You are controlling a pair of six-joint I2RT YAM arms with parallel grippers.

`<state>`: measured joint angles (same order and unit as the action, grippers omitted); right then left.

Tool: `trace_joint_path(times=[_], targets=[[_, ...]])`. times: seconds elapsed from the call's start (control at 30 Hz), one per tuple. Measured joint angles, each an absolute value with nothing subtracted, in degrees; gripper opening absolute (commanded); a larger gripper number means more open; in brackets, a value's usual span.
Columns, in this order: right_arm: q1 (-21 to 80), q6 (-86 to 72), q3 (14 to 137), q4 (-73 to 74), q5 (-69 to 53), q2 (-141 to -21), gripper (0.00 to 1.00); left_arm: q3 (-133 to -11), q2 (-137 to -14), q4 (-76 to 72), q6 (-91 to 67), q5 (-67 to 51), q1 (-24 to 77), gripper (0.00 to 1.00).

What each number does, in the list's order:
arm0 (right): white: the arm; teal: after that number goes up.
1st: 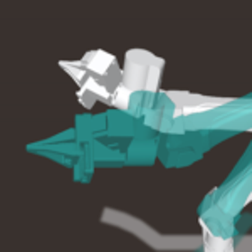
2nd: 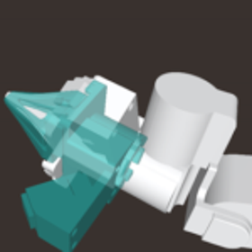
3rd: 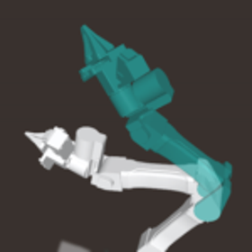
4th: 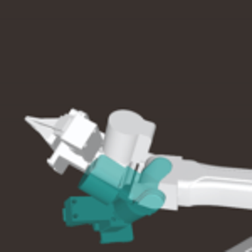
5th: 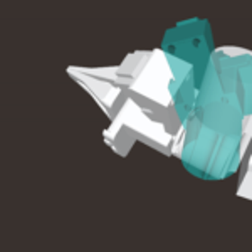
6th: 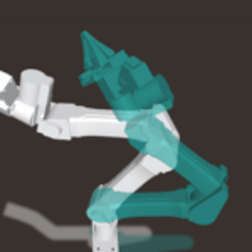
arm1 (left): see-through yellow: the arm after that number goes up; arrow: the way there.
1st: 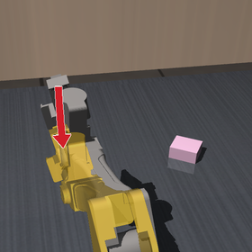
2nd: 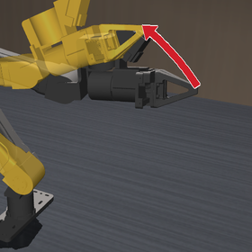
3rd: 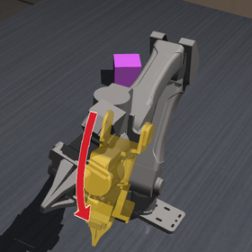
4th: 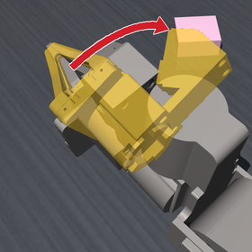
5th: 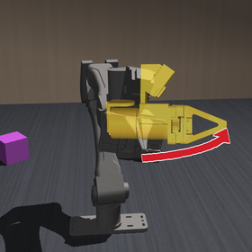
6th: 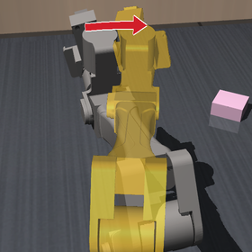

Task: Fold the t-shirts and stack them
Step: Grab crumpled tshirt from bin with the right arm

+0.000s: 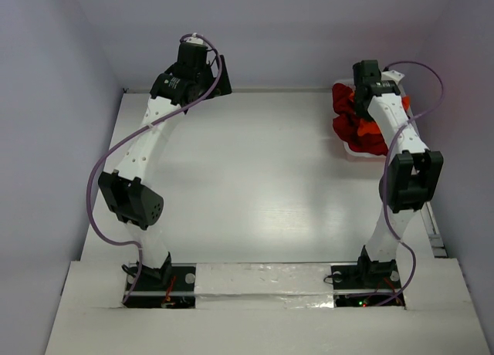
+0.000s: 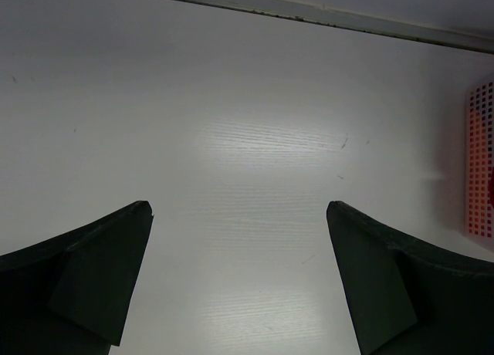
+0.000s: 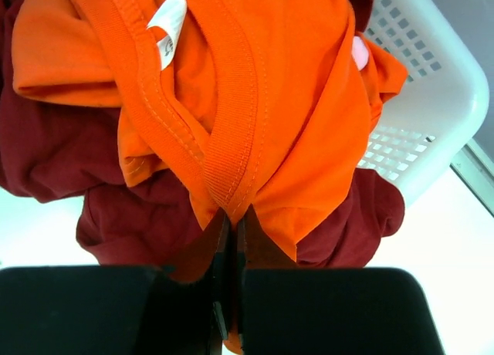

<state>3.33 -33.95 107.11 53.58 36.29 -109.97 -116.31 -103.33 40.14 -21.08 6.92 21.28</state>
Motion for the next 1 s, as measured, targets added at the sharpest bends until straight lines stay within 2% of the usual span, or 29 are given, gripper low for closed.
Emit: trace_joint_path(times=[0.2, 0.4, 1.0], targets=[[3.33, -33.78, 106.37, 53.25, 38.63, -106.76, 0.00, -116.29, -103.33, 40.14, -21.10, 6.87, 21.28, 0.99], [3.33, -30.94, 110.65, 52.14, 37.67, -101.84, 0.00, -116.20, -103.33, 40.10, -21.12, 6.46, 21.28, 0.99], [4.14, -20.80, 120.79, 46.74, 12.21, -90.43, 0.00, -107.66, -103.02, 37.85, -21.54, 6.11, 22.48, 0.99]])
